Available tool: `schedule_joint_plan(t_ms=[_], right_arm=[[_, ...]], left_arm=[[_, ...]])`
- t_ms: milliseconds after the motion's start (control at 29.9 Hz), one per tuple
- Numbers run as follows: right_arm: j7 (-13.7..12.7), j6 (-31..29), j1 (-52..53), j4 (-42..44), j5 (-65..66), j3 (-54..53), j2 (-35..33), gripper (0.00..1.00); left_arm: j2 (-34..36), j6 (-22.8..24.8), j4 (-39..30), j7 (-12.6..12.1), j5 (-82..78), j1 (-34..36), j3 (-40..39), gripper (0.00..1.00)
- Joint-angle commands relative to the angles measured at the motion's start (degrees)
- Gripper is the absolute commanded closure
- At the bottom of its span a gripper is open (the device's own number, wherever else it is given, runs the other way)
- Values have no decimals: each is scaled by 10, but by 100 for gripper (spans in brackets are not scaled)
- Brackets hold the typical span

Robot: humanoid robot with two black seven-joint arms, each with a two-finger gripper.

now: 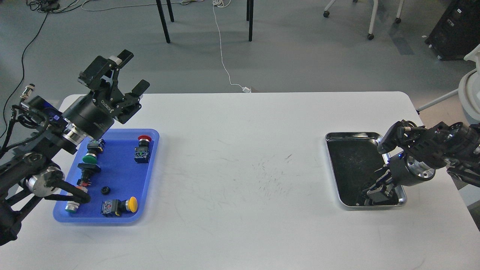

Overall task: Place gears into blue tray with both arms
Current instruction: 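Lower the right gripper and grasp another black gear in the metal tray, then carry the gear to the table center and release it with the right gripper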

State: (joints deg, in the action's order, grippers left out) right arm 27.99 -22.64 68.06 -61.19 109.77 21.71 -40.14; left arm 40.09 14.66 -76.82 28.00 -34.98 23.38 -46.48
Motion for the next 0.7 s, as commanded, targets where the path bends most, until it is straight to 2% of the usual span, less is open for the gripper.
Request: schedule_joint_plan(t_ms=[0,134,435,669], right_arm=[[0,0,0,2,0,0,2,36],[0,-1,-1,2,0,0,2,60],[0,-4,0,-2,1,0,0,77],[0,-4,15,-17,-4,0,-1,80]], left_arm=[[1,0,-1,0,0,0,-1,2],[1,0,-1,0,0,0,-3,2],[5,0,-1,0,0,0,-3,2],[5,0,-1,0,0,0,-4,2]])
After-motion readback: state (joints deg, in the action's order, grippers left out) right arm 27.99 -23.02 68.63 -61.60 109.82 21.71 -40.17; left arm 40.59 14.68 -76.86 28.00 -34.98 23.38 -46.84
